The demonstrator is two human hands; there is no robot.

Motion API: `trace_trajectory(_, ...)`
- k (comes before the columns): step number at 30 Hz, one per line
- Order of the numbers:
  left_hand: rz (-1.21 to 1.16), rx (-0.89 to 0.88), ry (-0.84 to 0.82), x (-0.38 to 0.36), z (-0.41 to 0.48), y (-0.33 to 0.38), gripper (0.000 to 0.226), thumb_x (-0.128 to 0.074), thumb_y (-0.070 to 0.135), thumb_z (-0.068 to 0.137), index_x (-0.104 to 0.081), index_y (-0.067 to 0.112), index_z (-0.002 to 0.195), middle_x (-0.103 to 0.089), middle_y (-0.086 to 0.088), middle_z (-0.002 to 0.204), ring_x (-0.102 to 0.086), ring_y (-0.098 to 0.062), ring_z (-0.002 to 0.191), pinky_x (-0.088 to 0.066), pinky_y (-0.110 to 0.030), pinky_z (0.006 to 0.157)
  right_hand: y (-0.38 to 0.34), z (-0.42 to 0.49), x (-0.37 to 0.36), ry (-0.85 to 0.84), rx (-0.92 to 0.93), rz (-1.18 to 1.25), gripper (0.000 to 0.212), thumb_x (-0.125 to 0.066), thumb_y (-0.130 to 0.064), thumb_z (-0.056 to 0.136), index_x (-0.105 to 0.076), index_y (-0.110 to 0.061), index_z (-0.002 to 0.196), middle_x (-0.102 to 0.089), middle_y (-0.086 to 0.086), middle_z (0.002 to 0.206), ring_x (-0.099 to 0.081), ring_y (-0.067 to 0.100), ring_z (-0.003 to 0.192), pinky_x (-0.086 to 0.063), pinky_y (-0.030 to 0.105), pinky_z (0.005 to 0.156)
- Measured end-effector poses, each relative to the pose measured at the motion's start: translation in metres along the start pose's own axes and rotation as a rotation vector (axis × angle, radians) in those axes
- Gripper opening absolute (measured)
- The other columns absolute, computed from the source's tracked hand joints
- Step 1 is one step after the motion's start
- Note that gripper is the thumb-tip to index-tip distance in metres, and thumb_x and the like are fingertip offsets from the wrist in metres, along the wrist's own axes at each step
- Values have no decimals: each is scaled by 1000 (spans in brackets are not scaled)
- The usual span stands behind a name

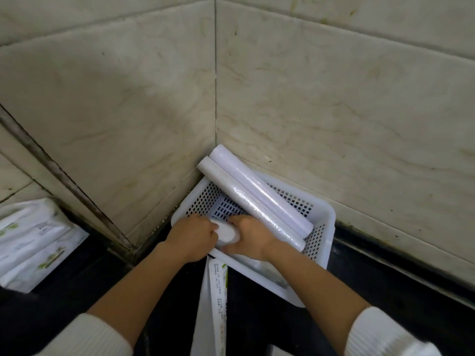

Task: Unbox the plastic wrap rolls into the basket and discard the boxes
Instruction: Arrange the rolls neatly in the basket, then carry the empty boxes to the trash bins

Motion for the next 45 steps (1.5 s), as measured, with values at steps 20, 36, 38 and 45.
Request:
trace_trajectory(20, -458, 260, 480, -83, -226, 62, 37, -56, 27, 89, -53, 21, 125, -31, -12, 148, -23, -26, 137, -36, -42, 108, 35, -253, -14, 249, -218, 177, 49, -73, -48, 76, -64, -21, 116, -65, -6, 112, -58, 11, 107, -46, 23, 89)
trace_trajectory(36, -419, 435, 241, -136, -300, 68, 53, -54, 29, 86, -41, 5, 131, -41, -13, 140, -46, -30, 119, -46, -44, 95, 31, -330, -81, 125, -385, -74, 65, -62, -45, 78, -34, -26, 134, -52, 4, 126, -47, 26, 118, -34, 45, 95)
trace_trajectory(38, -461, 446, 300, -136, -319, 72, 54, -56, 27, 87, -40, 6, 134, -39, -12, 142, -50, -30, 117, -47, -39, 92, 20, -332, -77, 155, -321, 26, 67, -65, -44, 76, -37, -24, 134, -52, 4, 125, -49, 25, 115, -40, 42, 95)
trace_trajectory(45, -624, 613, 659, -161, -425, 103, 62, -57, 21, 87, -32, 13, 143, -36, -4, 146, -51, -22, 116, -37, -23, 88, -26, -362, -94, 156, 31, 320, 57, -73, -36, 73, -46, -26, 122, -57, -5, 111, -57, 14, 99, -44, 24, 72)
Point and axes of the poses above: each hand's wrist, its own z-axis towards the middle knuckle, its own x-axis out of the back of the hand, y = z × x, the point moved 8 cm from there along z, towards the middle knuckle
